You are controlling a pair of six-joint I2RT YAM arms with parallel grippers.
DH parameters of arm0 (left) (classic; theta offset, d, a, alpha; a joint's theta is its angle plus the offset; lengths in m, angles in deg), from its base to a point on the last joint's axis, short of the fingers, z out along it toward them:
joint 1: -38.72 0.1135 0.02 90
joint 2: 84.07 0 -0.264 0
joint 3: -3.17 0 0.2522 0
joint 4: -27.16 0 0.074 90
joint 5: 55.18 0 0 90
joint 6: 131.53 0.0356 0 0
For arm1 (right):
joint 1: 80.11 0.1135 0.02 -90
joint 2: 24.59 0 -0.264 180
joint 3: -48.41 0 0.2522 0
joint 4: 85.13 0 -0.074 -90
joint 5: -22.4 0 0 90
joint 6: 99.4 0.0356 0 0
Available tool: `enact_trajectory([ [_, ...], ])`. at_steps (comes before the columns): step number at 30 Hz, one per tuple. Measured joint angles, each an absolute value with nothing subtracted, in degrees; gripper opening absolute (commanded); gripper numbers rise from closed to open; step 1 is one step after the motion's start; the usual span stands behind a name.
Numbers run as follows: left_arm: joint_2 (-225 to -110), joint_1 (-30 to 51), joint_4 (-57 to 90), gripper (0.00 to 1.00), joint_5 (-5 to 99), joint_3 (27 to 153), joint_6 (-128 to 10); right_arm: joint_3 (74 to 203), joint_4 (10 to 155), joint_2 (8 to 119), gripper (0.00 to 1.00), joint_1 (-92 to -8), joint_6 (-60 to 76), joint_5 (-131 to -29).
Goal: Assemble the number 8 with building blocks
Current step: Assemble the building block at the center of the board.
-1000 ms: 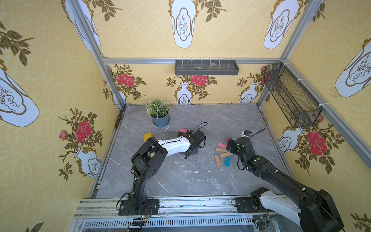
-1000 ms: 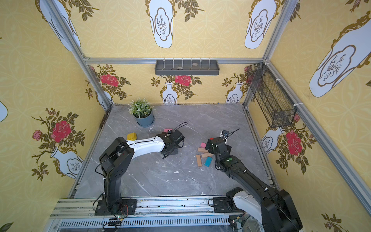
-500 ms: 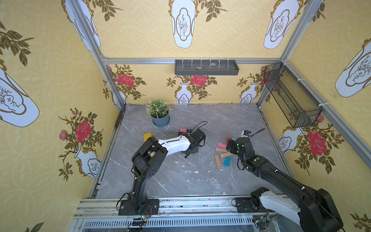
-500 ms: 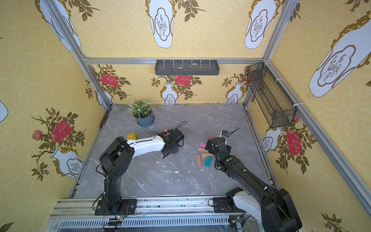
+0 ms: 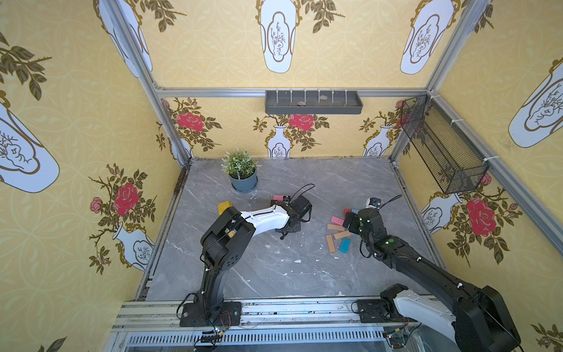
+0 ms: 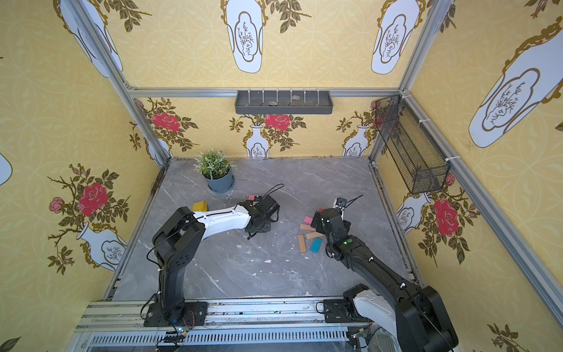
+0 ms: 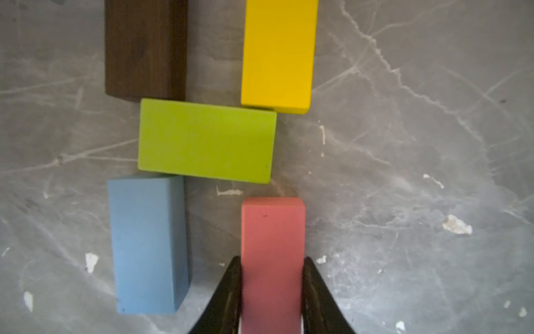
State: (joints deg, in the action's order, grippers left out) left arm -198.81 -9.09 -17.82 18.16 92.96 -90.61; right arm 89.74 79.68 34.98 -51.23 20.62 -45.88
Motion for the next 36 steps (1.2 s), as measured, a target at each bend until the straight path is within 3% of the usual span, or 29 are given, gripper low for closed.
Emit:
enact_trajectory([
  [15, -199.07, -8.72, -17.19, 0.33, 18.18, 93.13, -90.63, 89.74, 79.68, 35.02, 0.97, -51.23, 20.62, -45.88],
  [36, -198.09, -8.61, -17.45, 0.55, 18.44, 93.09, -91.01, 89.74, 79.68, 35.02, 0.97, -51.23, 20.6, -45.93],
])
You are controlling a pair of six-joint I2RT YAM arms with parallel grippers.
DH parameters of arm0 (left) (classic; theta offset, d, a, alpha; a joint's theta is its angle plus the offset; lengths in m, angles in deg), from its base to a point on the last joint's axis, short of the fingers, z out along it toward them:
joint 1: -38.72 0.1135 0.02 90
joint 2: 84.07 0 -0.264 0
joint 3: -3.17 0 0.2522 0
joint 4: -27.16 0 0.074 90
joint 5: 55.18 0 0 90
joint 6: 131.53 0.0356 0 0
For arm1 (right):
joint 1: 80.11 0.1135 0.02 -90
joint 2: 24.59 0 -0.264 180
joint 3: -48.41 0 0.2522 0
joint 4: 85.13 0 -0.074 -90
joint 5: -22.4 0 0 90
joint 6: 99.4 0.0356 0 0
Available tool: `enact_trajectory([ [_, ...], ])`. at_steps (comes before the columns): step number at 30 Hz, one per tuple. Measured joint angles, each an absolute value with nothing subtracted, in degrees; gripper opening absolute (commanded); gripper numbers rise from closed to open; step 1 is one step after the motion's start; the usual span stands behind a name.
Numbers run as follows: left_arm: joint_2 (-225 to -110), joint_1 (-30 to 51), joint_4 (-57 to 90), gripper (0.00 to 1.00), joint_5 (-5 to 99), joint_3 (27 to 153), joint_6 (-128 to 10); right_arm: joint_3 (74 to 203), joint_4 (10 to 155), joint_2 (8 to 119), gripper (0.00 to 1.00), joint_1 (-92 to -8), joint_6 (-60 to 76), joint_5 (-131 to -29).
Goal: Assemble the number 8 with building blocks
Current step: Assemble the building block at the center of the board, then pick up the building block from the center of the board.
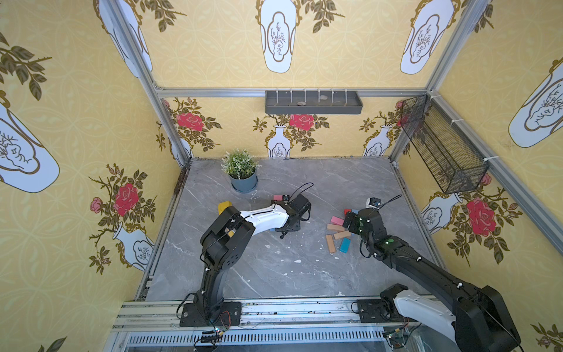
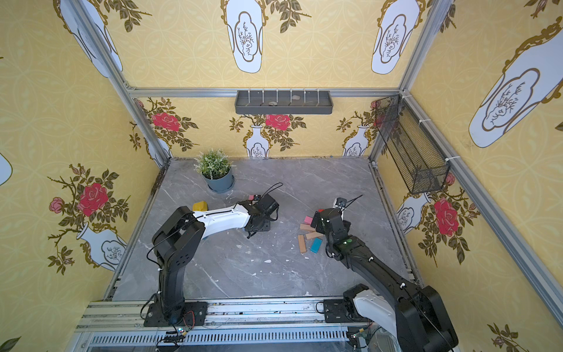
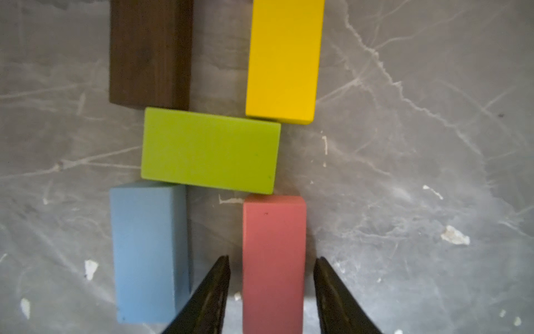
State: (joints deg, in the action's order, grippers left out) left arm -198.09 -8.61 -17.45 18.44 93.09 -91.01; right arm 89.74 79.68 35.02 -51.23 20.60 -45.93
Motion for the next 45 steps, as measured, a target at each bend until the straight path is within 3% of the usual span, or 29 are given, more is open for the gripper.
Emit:
enact_trajectory([
  [9, -192.47, -10.51, -18.85, 0.65, 18.27, 96.91, -89.94, 89.43, 80.03, 33.91, 0.98, -51.21, 19.9, -46.71],
  [23, -175.33, -12.24, -16.69, 1.0, 10.72, 94.66, -79.75, 93.46, 79.77, 36.44, 0.98, -51.21, 19.11, -52.05],
  [30, -166.94, -12.26, -6.06, 1.0, 6.33, 88.26, -69.3, 96.84, 75.53, 36.79, 0.98, -51.23, 19.31, -54.67],
  [45, -159.9, -7.03, 12.78, 1.0, 10.11, 84.06, -54.79, 102.88, 66.63, 38.41, 0.98, -52.5, 22.72, -56.75],
])
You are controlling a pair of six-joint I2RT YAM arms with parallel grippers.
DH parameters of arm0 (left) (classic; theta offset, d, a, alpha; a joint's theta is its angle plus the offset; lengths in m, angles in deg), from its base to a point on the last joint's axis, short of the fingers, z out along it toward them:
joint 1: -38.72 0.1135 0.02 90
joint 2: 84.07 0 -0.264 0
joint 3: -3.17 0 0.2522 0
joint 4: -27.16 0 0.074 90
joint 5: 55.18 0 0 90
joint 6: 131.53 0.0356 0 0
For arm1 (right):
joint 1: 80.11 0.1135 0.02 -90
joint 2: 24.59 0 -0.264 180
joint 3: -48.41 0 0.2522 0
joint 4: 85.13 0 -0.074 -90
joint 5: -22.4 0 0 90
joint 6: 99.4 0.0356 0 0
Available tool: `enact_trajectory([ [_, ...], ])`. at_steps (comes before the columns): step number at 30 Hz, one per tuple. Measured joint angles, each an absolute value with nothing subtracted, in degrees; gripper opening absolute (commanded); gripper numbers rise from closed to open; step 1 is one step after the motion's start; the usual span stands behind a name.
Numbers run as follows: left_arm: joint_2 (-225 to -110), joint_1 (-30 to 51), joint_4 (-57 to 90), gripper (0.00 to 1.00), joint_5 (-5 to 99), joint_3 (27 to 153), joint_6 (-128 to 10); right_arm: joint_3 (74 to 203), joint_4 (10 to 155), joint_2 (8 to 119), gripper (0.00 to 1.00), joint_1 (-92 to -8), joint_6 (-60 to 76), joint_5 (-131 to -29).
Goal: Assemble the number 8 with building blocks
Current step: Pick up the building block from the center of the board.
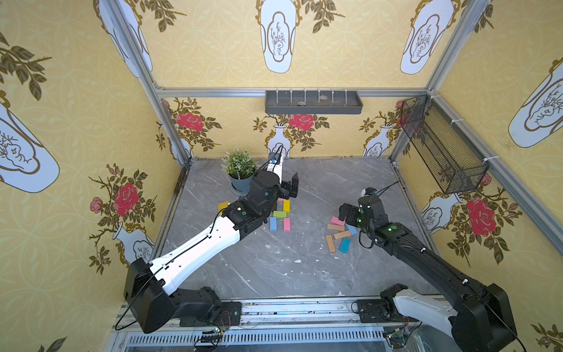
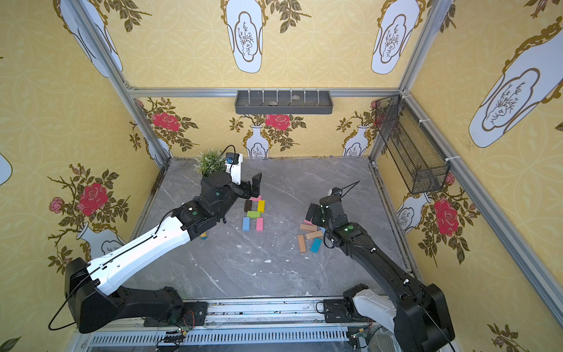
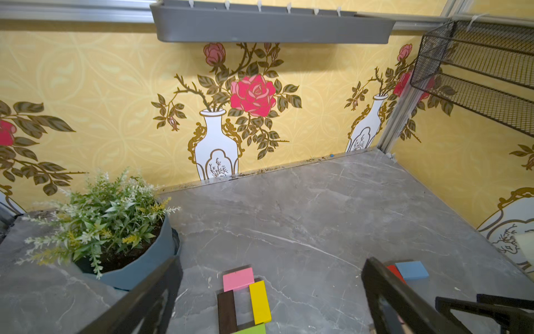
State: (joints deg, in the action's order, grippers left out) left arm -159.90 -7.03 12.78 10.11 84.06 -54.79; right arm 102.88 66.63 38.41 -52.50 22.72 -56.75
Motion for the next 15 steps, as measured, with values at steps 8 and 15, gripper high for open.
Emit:
enact_trajectory([
  [8, -158.92, -6.73, 16.88, 1.0, 10.75, 75.3, -54.07, 108.3, 61.63, 45.62, 0.98, -58.4, 23.57, -60.33],
  [15, -160.17, -5.92, 20.71, 1.0, 12.6, 72.24, -55.71, 113.59, 57.91, 54.32, 0.98, -64.19, 23.59, -65.77],
])
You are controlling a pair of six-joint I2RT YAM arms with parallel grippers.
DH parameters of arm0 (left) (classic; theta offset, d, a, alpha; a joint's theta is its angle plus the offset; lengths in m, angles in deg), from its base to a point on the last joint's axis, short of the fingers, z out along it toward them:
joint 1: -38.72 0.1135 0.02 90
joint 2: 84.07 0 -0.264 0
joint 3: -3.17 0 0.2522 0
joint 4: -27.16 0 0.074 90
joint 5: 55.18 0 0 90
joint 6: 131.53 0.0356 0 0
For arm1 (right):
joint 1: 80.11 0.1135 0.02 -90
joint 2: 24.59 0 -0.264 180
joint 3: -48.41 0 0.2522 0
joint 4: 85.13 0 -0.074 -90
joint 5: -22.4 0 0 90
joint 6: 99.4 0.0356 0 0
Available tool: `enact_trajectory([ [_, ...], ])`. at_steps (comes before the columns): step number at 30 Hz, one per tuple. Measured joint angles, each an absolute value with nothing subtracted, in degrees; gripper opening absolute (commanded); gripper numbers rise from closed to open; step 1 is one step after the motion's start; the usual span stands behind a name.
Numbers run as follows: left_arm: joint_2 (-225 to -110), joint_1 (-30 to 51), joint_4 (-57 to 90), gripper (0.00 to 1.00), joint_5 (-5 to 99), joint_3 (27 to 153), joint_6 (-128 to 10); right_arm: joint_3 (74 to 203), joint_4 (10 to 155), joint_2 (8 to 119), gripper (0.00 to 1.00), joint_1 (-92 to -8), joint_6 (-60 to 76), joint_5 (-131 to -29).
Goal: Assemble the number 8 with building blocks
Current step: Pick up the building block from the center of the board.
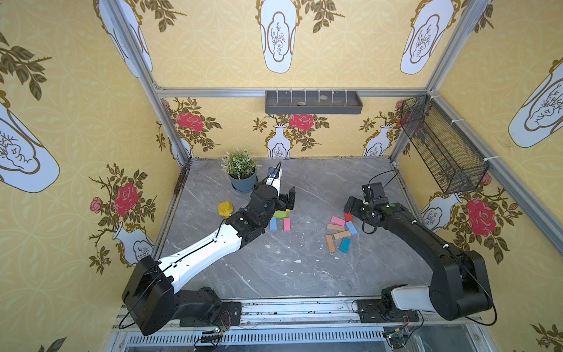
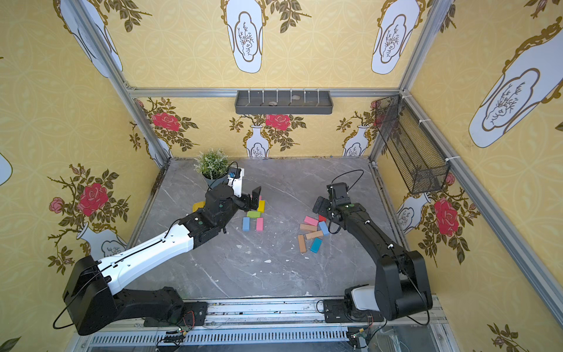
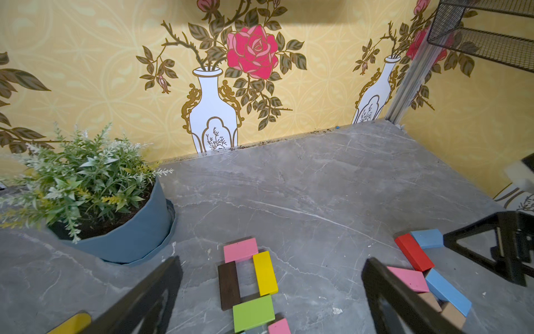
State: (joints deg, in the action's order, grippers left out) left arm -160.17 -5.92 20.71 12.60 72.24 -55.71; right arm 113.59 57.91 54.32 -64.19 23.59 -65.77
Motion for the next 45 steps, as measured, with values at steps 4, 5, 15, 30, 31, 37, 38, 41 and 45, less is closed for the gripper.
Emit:
enact_trajectory([
  [4, -161.85, -5.94, 21.85, 1.0, 14.48, 72.35, -55.79, 116.65, 55.96, 58.41, 0.98, -66.77, 23.75, -66.91],
  [5, -162.37, -5.94, 21.91, 1.0, 14.55, 72.48, -55.79, 117.37, 55.9, 59.44, 0.98, -67.25, 23.77, -66.87],
  [15, -165.61, -5.96, 21.76, 1.0, 15.99, 73.81, -55.53, 121.59, 55.46, 68.16, 1.0, -70.33, 20.53, -65.71],
  [30, -166.11, -5.92, 21.54, 1.0, 15.75, 73.86, -55.31, 121.85, 55.55, 72.33, 0.89, -71.9, 17.71, -64.27],
  [31, -166.16, -5.92, 21.52, 1.0, 15.75, 73.86, -55.29, 121.85, 55.55, 72.51, 0.89, -71.9, 17.56, -64.33],
  [37, -166.33, -5.92, 21.52, 1.0, 15.73, 73.86, -55.23, 121.91, 55.59, 73.73, 0.87, -71.95, 17.12, -65.45],
  [38, -166.35, -5.92, 21.52, 1.0, 15.71, 73.86, -55.07, 121.98, 55.59, 73.88, 0.87, -71.95, 17.06, -65.47],
  [41, -166.35, -5.85, 21.52, 1.0, 15.56, 73.86, -55.07, 122.2, 55.66, 74.3, 0.86, -71.95, 16.45, -65.62],
  [45, -166.57, -5.81, 21.52, 1.0, 15.53, 73.86, -55.05, 122.35, 55.81, 74.85, 0.86, -71.95, 16.45, -65.86],
])
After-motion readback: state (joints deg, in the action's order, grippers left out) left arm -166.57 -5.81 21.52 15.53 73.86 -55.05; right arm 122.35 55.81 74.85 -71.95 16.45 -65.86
